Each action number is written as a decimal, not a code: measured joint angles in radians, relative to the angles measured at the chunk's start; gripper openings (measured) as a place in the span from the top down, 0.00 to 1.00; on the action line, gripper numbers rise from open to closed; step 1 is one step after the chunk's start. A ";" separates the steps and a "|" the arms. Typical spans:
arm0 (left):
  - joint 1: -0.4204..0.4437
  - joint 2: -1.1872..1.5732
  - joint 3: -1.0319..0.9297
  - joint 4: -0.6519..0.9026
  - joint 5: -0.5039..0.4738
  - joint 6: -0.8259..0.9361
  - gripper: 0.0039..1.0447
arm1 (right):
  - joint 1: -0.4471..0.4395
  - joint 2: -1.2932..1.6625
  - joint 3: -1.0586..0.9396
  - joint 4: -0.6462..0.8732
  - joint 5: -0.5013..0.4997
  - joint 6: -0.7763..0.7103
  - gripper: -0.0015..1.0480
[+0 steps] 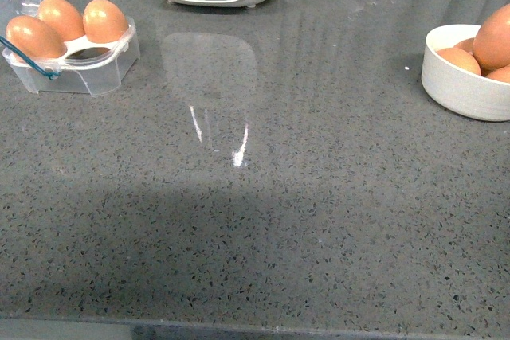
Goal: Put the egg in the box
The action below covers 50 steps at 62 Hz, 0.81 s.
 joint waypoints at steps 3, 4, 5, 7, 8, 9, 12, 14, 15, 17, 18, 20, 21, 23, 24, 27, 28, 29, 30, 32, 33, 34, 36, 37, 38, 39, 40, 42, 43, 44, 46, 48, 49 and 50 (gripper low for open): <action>0.000 0.000 0.000 0.000 0.000 0.000 0.06 | 0.000 0.000 0.000 0.000 0.000 0.000 0.07; 0.000 0.000 0.000 0.000 0.000 0.000 0.06 | 0.000 0.000 0.000 0.000 0.000 0.000 0.07; 0.000 0.000 0.000 0.000 0.000 0.000 0.06 | 0.000 0.000 0.000 0.000 0.000 0.000 0.07; 0.000 0.000 0.000 0.000 0.000 0.000 0.06 | 0.000 0.000 0.000 0.000 0.000 0.000 0.07; 0.000 0.000 0.000 0.000 0.000 0.000 0.06 | 0.000 0.000 0.000 0.000 0.000 0.000 0.07; 0.000 0.000 0.000 0.000 0.000 0.000 0.06 | 0.000 0.000 0.000 0.000 0.000 0.000 0.07; 0.000 0.000 0.000 0.000 0.000 0.000 0.06 | 0.000 0.000 0.000 0.000 0.000 0.000 0.07; 0.000 0.000 0.000 0.000 0.000 0.000 0.06 | 0.000 0.000 0.000 0.000 0.000 0.000 0.07; 0.000 0.000 0.000 0.000 0.000 0.000 0.06 | 0.000 0.000 0.000 0.000 0.000 0.000 0.07; 0.000 0.000 0.000 0.000 0.000 0.000 0.06 | 0.000 0.000 0.000 0.000 0.000 0.000 0.07; 0.000 0.000 0.000 0.000 0.000 0.000 0.06 | 0.000 0.000 0.000 0.000 0.000 0.000 0.07; 0.000 0.000 0.000 0.000 0.000 0.000 0.06 | 0.000 0.000 0.000 0.000 0.000 0.000 0.07; 0.000 0.000 0.000 0.000 0.000 0.000 0.06 | 0.000 0.000 0.000 0.000 0.000 0.000 0.07; 0.000 0.000 0.000 0.000 0.000 0.000 0.06 | 0.000 0.000 0.000 0.000 0.000 0.000 0.07; 0.000 0.000 0.000 0.000 0.000 0.000 0.06 | 0.000 0.000 0.000 0.000 0.000 0.000 0.07; 0.000 0.000 0.000 0.000 0.000 0.000 0.06 | 0.000 0.000 0.000 0.000 0.000 0.000 0.07; 0.000 0.000 0.000 0.000 0.000 0.000 0.06 | 0.000 0.000 0.000 0.000 0.000 0.000 0.07; 0.000 0.000 0.000 0.000 0.000 0.000 0.06 | 0.000 0.000 0.000 0.000 0.000 0.000 0.07; 0.000 0.000 0.000 0.000 0.000 0.000 0.06 | 0.000 0.000 0.000 0.000 0.000 0.000 0.07; 0.000 0.000 0.000 0.000 0.000 0.000 0.06 | 0.000 0.000 0.000 0.000 0.000 0.000 0.07; 0.000 0.000 0.000 0.000 0.000 0.000 0.06 | 0.000 0.000 0.000 0.000 0.000 0.000 0.07; 0.000 0.000 0.000 0.000 0.000 0.000 0.06 | 0.000 0.000 0.000 0.000 0.000 0.000 0.07; 0.000 0.000 0.000 0.000 0.000 0.000 0.06 | 0.000 0.000 0.000 0.000 0.000 0.000 0.07; 0.000 0.000 0.000 0.000 0.000 0.000 0.06 | 0.000 0.000 0.000 0.000 0.000 0.000 0.07; 0.000 0.000 0.000 0.000 0.000 0.000 0.06 | 0.000 0.000 0.000 0.000 0.000 0.000 0.07; 0.000 0.000 0.000 0.000 0.000 0.000 0.06 | 0.000 0.000 0.000 0.000 0.000 0.000 0.07; 0.000 0.000 0.000 0.000 0.000 0.000 0.06 | 0.000 0.000 0.000 0.000 0.000 0.000 0.07; 0.000 0.000 0.000 0.000 0.000 0.000 0.06 | 0.000 0.000 0.000 0.000 0.000 0.000 0.07; 0.000 0.000 0.000 0.000 0.000 0.000 0.06 | 0.000 0.000 0.000 0.000 0.000 0.000 0.07; 0.000 0.000 0.000 0.000 0.000 0.000 0.06 | 0.000 0.000 0.000 0.000 0.000 0.000 0.07; 0.000 0.000 0.000 0.000 0.000 0.000 0.06 | 0.000 0.000 0.000 0.000 0.000 0.000 0.07; 0.000 0.000 0.000 0.000 0.000 0.000 0.06 | 0.000 0.000 0.000 0.000 0.000 0.000 0.07; 0.000 0.000 0.000 0.000 0.000 0.000 0.06 | 0.000 0.000 0.000 0.000 0.000 0.000 0.07; 0.000 0.000 0.000 0.000 0.000 0.000 0.06 | 0.000 0.000 0.000 0.000 0.000 0.000 0.07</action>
